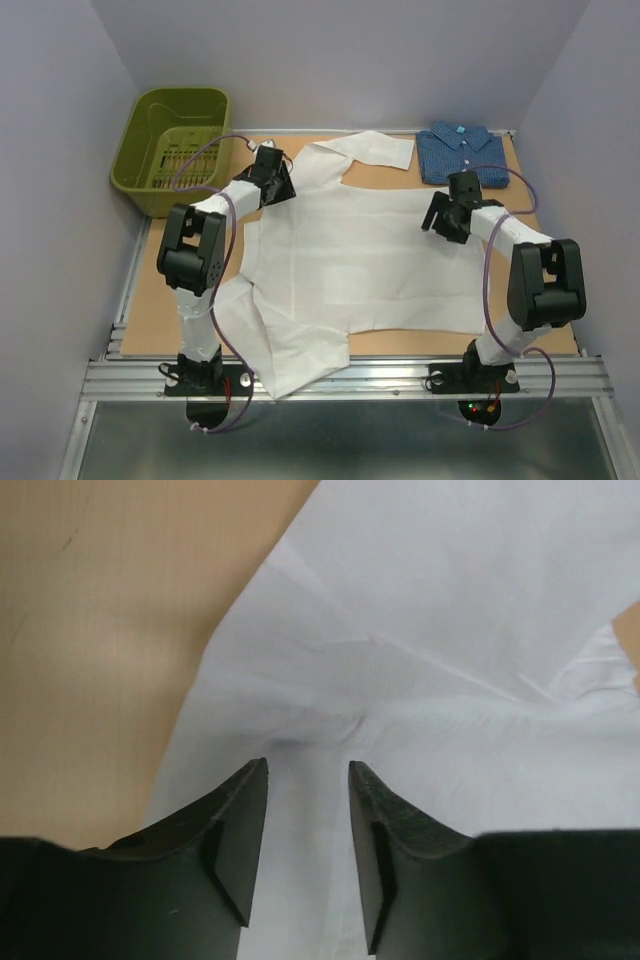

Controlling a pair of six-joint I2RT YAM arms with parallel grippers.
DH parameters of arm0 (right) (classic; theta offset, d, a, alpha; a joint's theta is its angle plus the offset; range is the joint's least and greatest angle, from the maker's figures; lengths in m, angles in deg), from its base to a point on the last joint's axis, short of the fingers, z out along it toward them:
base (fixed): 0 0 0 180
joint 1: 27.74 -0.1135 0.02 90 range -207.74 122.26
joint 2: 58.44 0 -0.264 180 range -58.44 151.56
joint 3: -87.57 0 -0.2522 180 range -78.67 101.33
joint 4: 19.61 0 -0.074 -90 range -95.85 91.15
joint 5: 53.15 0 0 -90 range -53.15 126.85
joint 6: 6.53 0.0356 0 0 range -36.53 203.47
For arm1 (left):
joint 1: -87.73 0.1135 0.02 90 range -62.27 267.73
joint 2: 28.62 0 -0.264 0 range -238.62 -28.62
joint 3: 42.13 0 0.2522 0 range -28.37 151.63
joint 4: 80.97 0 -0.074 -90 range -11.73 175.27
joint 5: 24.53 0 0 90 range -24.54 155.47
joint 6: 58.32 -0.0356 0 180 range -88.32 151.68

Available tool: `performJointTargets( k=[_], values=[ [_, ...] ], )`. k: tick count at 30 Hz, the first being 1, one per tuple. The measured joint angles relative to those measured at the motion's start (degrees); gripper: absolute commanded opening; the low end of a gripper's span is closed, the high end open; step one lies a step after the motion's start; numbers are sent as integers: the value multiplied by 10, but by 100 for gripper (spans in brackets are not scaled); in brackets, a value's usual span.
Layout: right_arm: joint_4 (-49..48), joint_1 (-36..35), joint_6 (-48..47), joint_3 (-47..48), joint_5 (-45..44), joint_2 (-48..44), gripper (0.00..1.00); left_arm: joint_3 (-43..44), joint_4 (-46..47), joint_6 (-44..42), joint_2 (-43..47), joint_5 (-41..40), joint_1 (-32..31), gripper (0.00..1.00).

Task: Fold and stack the long sleeve shirts
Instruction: Flatten the shirt out

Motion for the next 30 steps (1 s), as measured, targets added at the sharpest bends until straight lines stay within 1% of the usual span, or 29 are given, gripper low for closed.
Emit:
performJointTargets(
  k=[1,2,3,4,6,7,9,13,17,20,25,30],
  values=[
    [2,0,0,0,5,-7,76,-9,-4,0,25,-2,-3,62],
    [7,0,0,0,13,-20,77,-18,-3,0,45,-4,-6,65],
    [9,0,1,-2,19,-35,78,-37,-10,3,88,-9,-14,68],
    [10,0,1,-3,23,-46,78,-47,-12,4,113,-12,-19,72],
    [11,0,2,-17,32,-83,78,-93,-11,13,202,-21,-35,73],
    [11,0,2,-25,36,-97,79,-112,-6,16,232,-22,-41,73],
    [16,0,2,-46,43,-124,79,-174,-9,28,313,-24,-57,72],
    [28,0,3,-94,65,-156,79,-290,-17,54,401,-26,-77,67],
    [39,0,4,-126,81,-168,79,-381,-39,79,415,-22,-88,63],
    [45,0,5,-136,89,-168,79,-421,-41,97,415,-21,-91,62],
    [43,0,4,-140,85,-161,79,-440,-10,121,396,-31,-90,60],
    [38,0,4,-140,68,-118,79,-433,41,135,329,-43,-81,60]
  ],
)
